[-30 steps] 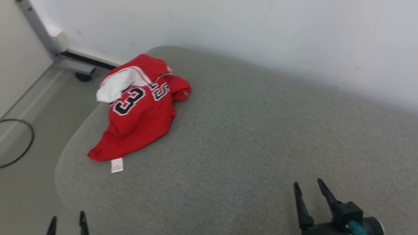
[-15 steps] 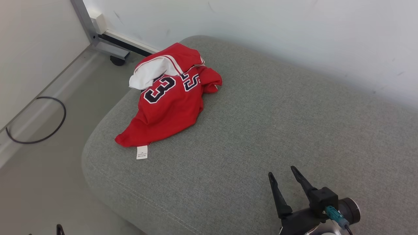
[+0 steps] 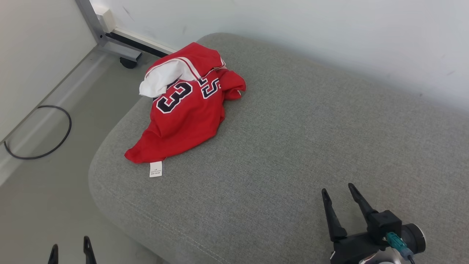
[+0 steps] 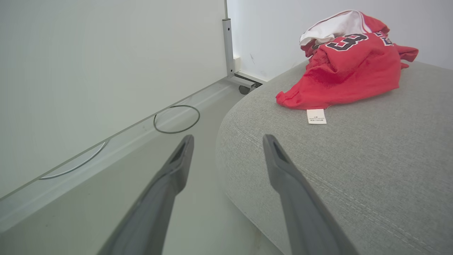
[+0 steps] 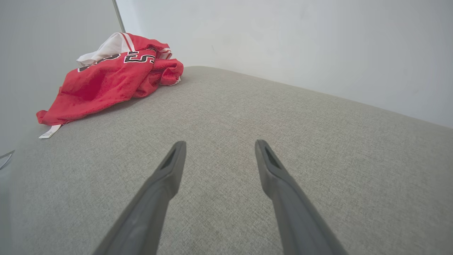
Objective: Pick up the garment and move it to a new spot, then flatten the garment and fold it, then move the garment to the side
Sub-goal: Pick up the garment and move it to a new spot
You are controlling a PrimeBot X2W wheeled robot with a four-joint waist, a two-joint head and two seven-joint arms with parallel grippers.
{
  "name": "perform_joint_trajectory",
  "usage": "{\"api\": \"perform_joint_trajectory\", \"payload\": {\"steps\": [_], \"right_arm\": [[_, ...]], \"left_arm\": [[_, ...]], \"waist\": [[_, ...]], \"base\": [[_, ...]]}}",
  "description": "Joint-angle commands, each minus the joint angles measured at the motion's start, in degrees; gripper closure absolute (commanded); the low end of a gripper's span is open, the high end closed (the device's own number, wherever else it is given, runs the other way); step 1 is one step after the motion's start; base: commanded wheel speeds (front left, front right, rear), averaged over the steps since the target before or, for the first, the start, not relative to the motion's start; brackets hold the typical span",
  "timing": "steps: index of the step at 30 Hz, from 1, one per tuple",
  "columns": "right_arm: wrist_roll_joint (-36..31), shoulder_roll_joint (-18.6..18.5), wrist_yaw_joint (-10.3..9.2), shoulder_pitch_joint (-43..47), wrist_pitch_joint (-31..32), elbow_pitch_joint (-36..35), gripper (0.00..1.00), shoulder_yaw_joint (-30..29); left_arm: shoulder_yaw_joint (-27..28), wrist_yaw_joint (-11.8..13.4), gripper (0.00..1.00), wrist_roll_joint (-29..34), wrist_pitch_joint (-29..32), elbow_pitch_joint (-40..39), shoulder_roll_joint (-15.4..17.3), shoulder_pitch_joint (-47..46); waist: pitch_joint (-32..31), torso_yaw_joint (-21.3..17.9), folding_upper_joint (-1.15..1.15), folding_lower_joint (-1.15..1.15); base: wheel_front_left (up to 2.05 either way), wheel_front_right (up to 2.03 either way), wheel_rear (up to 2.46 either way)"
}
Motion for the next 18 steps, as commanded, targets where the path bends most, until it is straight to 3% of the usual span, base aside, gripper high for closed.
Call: {"api": "perform_joint_trajectory", "payload": {"steps": [1,9,14,18], "right_arm": [[-0.64,-0.22,-0.14,1.02,-0.02,-1.14,0.0,-0.85],[-2.06,-0.94,-0.14,1.61,-0.02,-3.78,0.0,-1.75],[-2.24,-2.14,-0.14,0.2,-0.02,-4.6,0.0,-1.45],[-1.82,-2.83,-0.14,-1.04,-0.02,-4.83,0.0,-0.69]], "left_arm": [[0.01,-0.67,0.0,0.63,-0.2,0.62,-0.02,-1.66],[1.66,-3.22,0.0,-0.58,-0.21,2.6,0.05,-6.85],[3.41,-4.55,0.0,-1.13,-0.2,4.23,1.79,-12.03],[3.74,-5.02,0.0,-1.62,-0.21,7.07,5.48,-17.16]], "waist": [[0.52,-0.26,0.0,0.0],[3.13,-3.2,0.0,0.0],[5.4,-5.28,0.0,0.0],[7.31,-7.15,0.0,0.0]], "base": [[0.0,0.0,0.0],[0.0,0.0,0.0],[0.0,0.0,0.0],[0.0,0.0,0.0]]}}
